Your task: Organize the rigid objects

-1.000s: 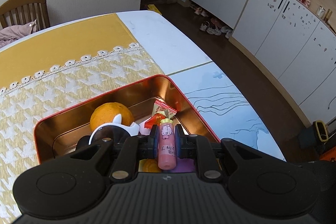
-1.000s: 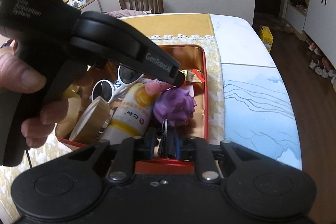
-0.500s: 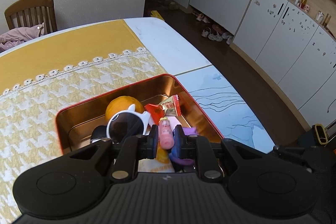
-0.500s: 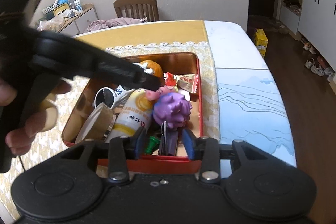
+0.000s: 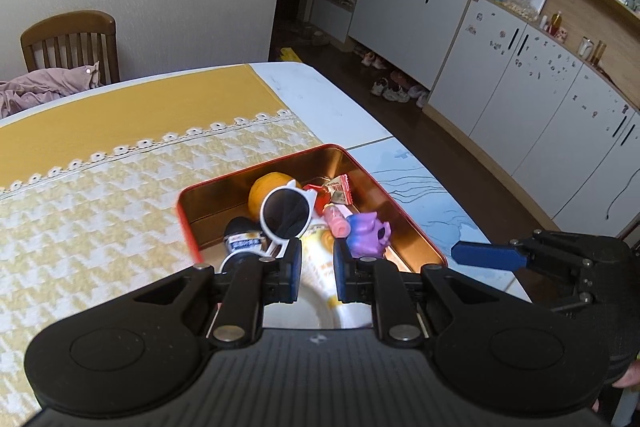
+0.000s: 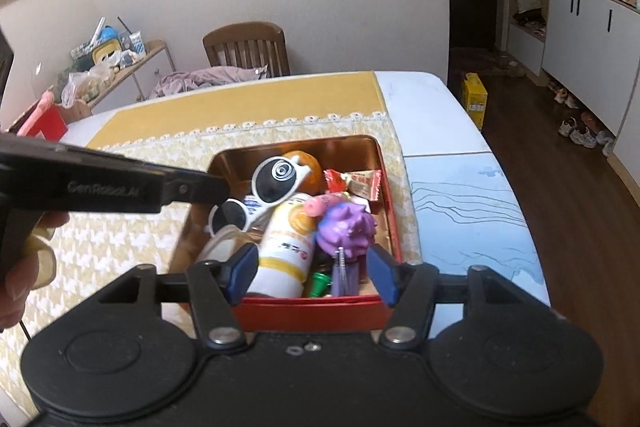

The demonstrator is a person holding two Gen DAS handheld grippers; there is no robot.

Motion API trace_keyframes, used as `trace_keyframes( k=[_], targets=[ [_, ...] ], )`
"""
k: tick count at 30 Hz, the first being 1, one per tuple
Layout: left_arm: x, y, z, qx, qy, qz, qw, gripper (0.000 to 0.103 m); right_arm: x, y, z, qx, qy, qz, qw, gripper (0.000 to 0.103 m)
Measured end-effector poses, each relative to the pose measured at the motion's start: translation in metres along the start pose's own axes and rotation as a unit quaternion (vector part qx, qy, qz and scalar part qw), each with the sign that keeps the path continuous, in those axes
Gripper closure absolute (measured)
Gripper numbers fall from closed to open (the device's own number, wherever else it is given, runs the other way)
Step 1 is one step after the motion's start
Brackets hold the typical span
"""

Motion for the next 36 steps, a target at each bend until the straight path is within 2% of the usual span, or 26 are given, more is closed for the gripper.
trace_keyframes(
  k=[4, 9, 14, 15, 16, 18, 22, 25, 30, 33, 36],
  targets=[
    [-0.009, 0.020, -0.007, -0.004, -0.002, 0.009, 0.9999, 0.082, -0.004, 0.012, -0.014, -0.005, -0.006, 0.013, 1.000, 0.038],
    [-0.018, 0.046, -0.013, -0.013, -0.007, 0.027, 0.9995, 0.072, -0.010, 0.028, -0.028, -0.014, -0.020, 0.028, 0.999, 0.028],
    [-0.027, 0.064, -0.018, -0.021, -0.011, 0.038, 0.9990, 0.070, -0.015, 0.041, -0.043, -0.024, -0.013, 0.047, 0.999, 0.020],
    [-0.028, 0.067, -0.019, -0.022, -0.011, 0.040, 0.9989, 0.065, -0.017, 0.044, -0.047, -0.026, -0.013, 0.050, 0.998, 0.019],
    [-0.031, 0.070, -0.020, -0.023, -0.013, 0.043, 0.9987, 0.052, -0.018, 0.047, -0.050, -0.027, -0.013, 0.053, 0.998, 0.017],
    [-0.035, 0.079, -0.021, -0.023, -0.017, 0.055, 0.9981, 0.036, -0.020, 0.052, -0.056, -0.033, -0.011, 0.061, 0.998, 0.012],
    [-0.040, 0.092, -0.022, -0.023, -0.024, 0.066, 0.9972, 0.028, -0.025, 0.060, -0.064, -0.039, -0.013, 0.069, 0.997, 0.008],
    [-0.043, 0.100, -0.023, -0.026, -0.027, 0.075, 0.9965, 0.020, -0.028, 0.068, -0.068, -0.043, -0.023, 0.080, 0.996, 0.001],
    [-0.050, 0.110, -0.026, -0.027, -0.031, 0.076, 0.9963, 0.014, -0.034, 0.079, -0.073, -0.047, -0.039, 0.091, 0.994, 0.000],
    [-0.054, 0.114, -0.025, -0.018, -0.039, 0.074, 0.9964, 0.001, -0.037, 0.085, -0.075, -0.052, -0.046, 0.097, 0.993, 0.000],
    [-0.059, 0.117, -0.025, -0.019, -0.041, 0.071, 0.9964, 0.000, -0.040, 0.091, -0.077, -0.063, -0.049, 0.105, 0.991, 0.000]
  ],
)
Point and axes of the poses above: each gripper's, at about its wrist camera, not at the fingertips, and y roughly against the way its jaws point, z to its right, x to its top, the point moved 2 cm from there along -y, roughly the way its jaws point, and after that the axes turned 11 degrees about -y, right-handed, at the moved point
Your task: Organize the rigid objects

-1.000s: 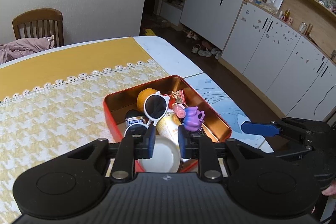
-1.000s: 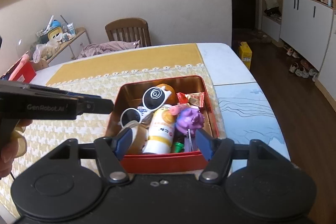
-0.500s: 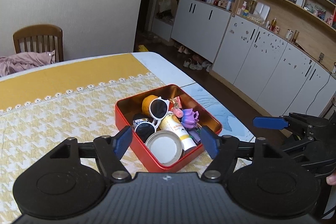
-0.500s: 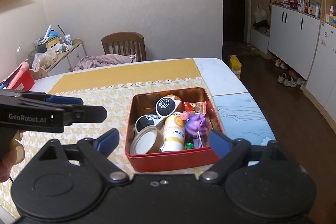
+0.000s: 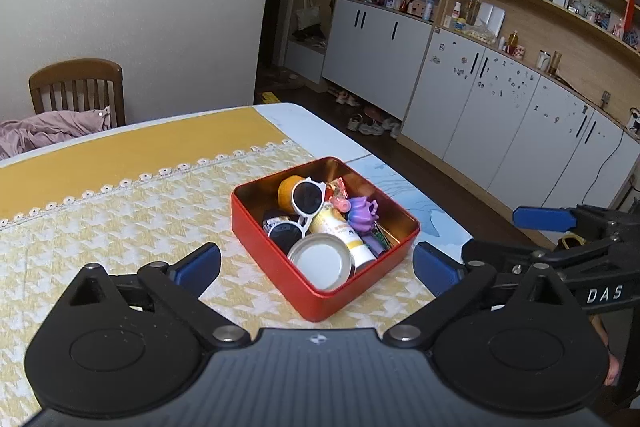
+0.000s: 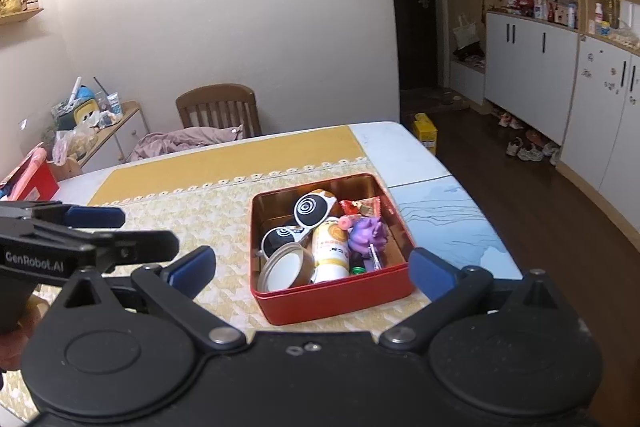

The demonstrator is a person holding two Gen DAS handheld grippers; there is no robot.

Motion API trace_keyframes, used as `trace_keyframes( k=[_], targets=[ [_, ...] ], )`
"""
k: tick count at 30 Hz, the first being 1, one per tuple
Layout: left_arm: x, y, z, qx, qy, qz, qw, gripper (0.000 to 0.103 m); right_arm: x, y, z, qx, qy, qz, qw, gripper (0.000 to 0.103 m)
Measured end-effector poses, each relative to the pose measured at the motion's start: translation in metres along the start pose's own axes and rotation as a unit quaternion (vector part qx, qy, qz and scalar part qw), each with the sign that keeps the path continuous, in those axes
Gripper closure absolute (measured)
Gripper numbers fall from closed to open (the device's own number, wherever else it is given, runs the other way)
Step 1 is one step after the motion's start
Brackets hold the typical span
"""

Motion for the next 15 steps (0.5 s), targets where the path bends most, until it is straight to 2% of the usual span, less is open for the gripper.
trace_keyframes(
  k=[6, 12, 15],
  targets=[
    [-0.008, 0.010, 0.002, 0.004, -0.008, 0.000, 1.0000, 0.000, -0.005, 0.012, 0.000, -0.016, -0.017, 0.015, 1.000, 0.000],
    [-0.011, 0.019, 0.004, 0.007, -0.013, 0.008, 0.9999, 0.000, -0.012, 0.016, -0.002, -0.019, -0.022, 0.011, 1.000, 0.000],
    [-0.011, 0.019, 0.001, -0.004, -0.001, 0.008, 1.0000, 0.000, -0.016, 0.017, -0.004, -0.020, -0.024, 0.008, 0.999, 0.000]
  ],
)
Point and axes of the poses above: each gripper's, at about its wrist camera, not at the fingertips, and y roughly against the way its jaws point, z to its right, x to its top, the point moved 2 cm from there along -y, roughly the way its jaws point, and after that the axes turned 11 degrees about -y, right-handed, at the moved point
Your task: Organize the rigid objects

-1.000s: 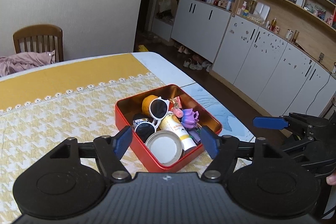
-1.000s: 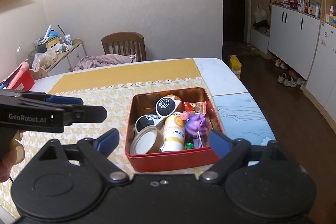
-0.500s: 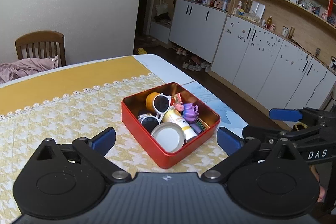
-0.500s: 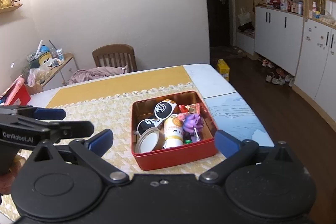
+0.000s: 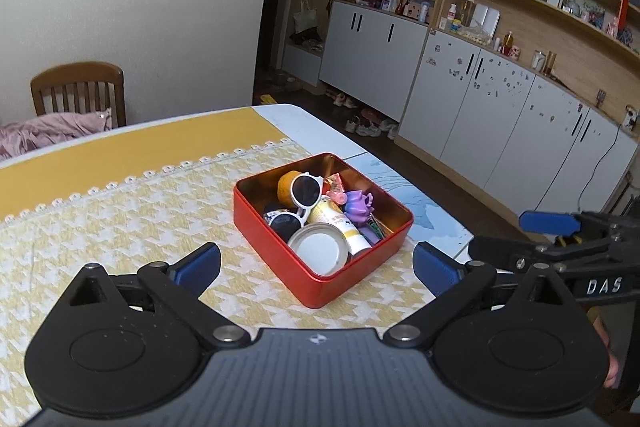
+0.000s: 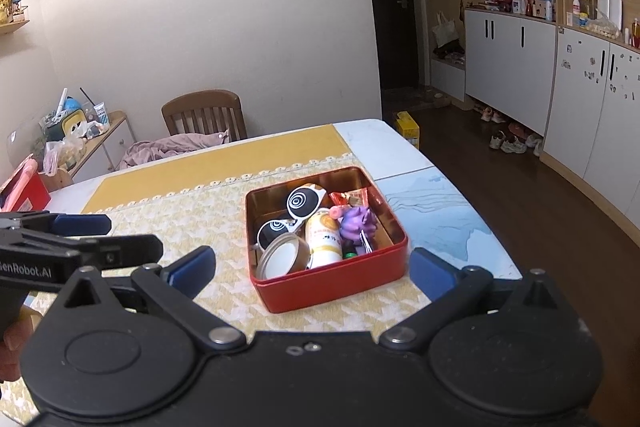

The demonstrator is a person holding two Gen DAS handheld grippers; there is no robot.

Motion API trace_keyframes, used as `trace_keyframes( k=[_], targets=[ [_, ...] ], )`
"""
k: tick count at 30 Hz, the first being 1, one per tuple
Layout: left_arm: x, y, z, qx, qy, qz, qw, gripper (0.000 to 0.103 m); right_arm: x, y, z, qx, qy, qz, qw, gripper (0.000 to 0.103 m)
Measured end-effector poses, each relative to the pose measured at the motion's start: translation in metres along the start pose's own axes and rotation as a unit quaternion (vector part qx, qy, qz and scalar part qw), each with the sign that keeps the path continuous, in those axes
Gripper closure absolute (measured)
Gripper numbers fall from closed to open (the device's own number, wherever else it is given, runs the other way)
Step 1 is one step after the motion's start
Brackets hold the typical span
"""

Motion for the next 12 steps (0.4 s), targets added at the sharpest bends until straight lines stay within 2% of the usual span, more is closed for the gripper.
trace_keyframes(
  k=[12],
  targets=[
    [-0.0028, 0.0019, -0.0090, 0.021, 0.007, -0.001, 0.9998, 0.000, -0.0047, -0.0006, -0.0027, -0.010, -0.011, -0.003, 1.000, 0.000]
  ],
)
Point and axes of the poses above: each gripper's, at about its wrist camera, not at the fingertips, and y roughly against the way its jaws point, z to its right, x to its top, the point moved 2 cm from there along -y, roughly the way its jaws point, and after that the axes turned 11 degrees about -y, right-handed, at the moved point
